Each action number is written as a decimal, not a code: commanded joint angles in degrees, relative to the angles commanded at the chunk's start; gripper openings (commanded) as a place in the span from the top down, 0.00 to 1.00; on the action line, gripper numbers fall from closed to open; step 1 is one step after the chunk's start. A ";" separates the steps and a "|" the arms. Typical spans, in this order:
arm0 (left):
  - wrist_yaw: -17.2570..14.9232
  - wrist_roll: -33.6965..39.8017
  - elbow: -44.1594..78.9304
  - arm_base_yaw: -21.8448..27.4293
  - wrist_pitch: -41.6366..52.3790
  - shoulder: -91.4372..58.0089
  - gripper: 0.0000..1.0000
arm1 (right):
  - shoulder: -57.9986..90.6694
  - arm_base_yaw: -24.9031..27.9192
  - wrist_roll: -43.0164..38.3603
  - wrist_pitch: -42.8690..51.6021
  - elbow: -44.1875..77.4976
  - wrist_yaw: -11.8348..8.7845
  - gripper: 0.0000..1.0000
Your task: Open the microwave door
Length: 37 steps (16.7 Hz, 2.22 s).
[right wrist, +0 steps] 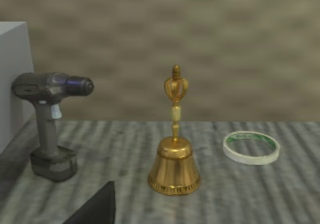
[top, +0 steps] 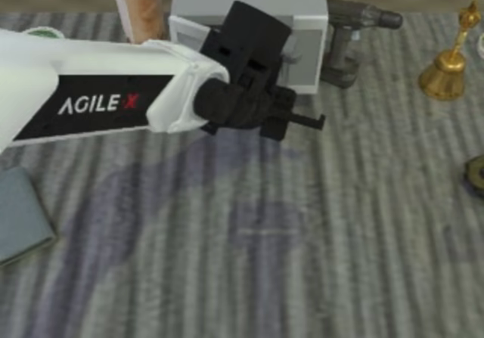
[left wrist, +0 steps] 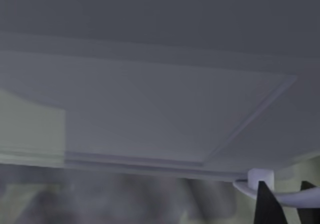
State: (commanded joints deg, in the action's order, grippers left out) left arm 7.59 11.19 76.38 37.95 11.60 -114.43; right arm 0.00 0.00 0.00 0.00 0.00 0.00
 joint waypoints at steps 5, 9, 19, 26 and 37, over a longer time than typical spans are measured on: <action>0.00 0.00 0.00 0.00 0.00 0.00 1.00 | 0.00 0.00 0.00 0.00 0.00 0.00 0.00; 0.00 0.00 0.00 0.00 0.00 0.00 1.00 | 0.00 0.00 0.00 0.00 0.00 0.00 0.00; 0.00 0.00 0.00 0.00 0.00 0.00 1.00 | 0.00 0.00 0.00 0.00 0.00 0.00 0.00; -0.83 -0.32 -0.47 0.21 -0.14 0.22 1.00 | 0.00 0.00 0.00 0.00 0.00 0.00 0.00; -1.90 -2.26 -2.04 -0.66 -0.93 1.36 1.00 | 0.00 0.00 0.00 0.00 0.00 0.00 0.00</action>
State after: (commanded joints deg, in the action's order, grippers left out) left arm 5.69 8.93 74.34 37.29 10.67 -113.07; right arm 0.00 0.00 0.00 0.00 0.00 0.00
